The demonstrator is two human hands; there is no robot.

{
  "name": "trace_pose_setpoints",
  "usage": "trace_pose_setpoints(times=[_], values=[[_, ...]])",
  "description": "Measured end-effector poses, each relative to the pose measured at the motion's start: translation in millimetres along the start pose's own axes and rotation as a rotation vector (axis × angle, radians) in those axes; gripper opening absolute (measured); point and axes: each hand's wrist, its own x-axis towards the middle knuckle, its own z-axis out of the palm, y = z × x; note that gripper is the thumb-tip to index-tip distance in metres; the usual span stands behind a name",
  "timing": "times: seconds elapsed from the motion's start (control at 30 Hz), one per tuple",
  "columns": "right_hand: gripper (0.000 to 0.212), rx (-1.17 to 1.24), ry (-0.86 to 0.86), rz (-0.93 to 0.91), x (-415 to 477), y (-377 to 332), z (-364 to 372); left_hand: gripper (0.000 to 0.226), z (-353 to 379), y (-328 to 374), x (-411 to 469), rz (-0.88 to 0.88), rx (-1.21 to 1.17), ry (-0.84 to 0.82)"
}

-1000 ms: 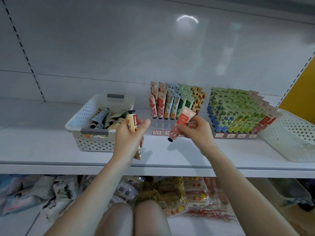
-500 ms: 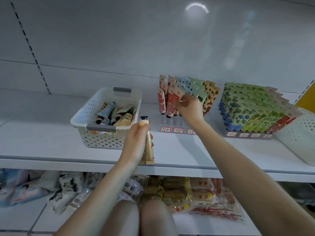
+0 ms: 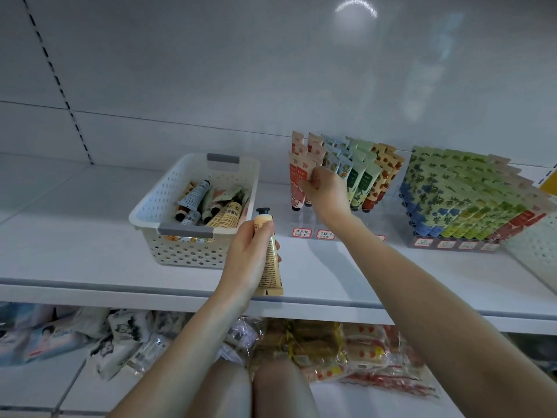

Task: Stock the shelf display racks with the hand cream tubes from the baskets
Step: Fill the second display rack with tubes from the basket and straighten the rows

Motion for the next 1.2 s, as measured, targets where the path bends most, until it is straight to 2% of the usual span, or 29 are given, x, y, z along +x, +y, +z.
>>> trace_pose_setpoints(times=[0.73, 1.2], values=[[0.026, -0.163, -0.110, 0.117, 9.3, 3.9, 10.1, 0.014, -1.4, -0.8, -3.4, 0.017, 0.021, -0.020], [0.029, -0.132, -0.140, 0.058, 7.1, -1.2, 1.6, 0.013, -3.6, 2.2, -3.4, 0.018, 0.017, -0.015]])
